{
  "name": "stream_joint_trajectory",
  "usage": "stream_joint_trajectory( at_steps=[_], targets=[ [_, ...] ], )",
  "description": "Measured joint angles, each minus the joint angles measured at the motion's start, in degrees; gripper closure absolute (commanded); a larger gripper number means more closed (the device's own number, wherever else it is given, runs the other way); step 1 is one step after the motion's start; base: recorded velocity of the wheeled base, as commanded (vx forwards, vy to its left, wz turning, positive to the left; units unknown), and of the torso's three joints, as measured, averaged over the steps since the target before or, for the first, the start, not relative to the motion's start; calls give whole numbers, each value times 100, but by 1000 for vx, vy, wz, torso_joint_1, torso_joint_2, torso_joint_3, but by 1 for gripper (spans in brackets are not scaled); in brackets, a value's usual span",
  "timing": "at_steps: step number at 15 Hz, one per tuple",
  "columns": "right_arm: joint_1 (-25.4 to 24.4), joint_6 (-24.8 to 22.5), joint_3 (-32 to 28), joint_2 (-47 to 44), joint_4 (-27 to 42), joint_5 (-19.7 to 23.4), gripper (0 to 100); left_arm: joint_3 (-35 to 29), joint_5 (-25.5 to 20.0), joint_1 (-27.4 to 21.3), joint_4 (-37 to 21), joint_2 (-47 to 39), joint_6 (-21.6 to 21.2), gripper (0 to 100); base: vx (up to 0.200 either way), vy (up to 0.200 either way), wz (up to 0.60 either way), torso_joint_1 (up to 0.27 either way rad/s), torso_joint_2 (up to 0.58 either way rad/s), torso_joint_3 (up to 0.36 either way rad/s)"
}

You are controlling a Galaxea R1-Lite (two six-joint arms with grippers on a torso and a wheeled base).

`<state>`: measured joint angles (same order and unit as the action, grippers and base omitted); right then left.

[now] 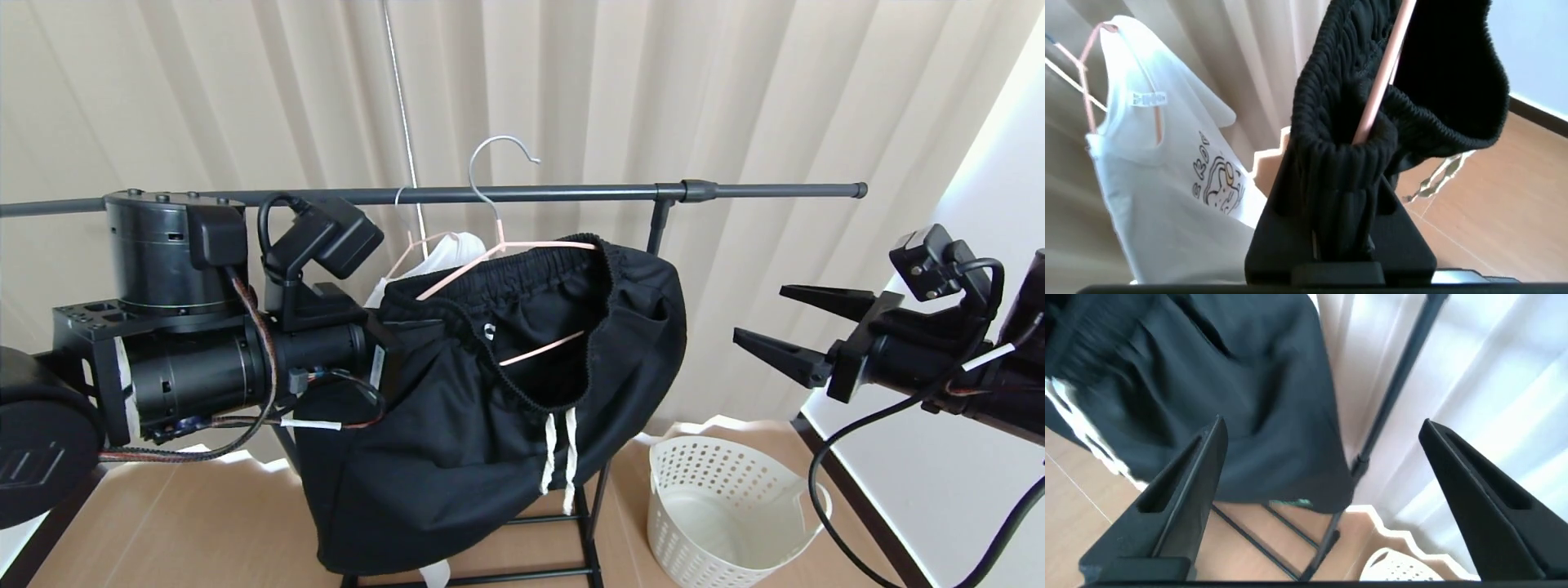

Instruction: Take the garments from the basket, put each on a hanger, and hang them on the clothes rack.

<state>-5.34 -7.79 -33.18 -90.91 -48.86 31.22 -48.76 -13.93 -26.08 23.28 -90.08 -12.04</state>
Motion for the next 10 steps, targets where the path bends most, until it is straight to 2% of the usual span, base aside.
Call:
stream_joint_trajectory(
  at_steps=[2,5,8,10],
  targets=[
    [-210,345,-105,78,22,-511,0,-27,252,-115,2,-110,179,100,0,0,0,0,0,0],
    [-417,834,-356,111,52,-1012,0,-158,647,-308,-5,-350,592,100,0,0,0,0,0,0],
    [-489,868,-468,61,56,-1176,0,-523,1085,-466,-106,-708,940,100,0,0,0,0,0,0],
    [-499,868,-491,37,56,-1182,0,-995,1464,-514,-389,-1056,1175,100,0,0,0,0,0,0]
  ],
)
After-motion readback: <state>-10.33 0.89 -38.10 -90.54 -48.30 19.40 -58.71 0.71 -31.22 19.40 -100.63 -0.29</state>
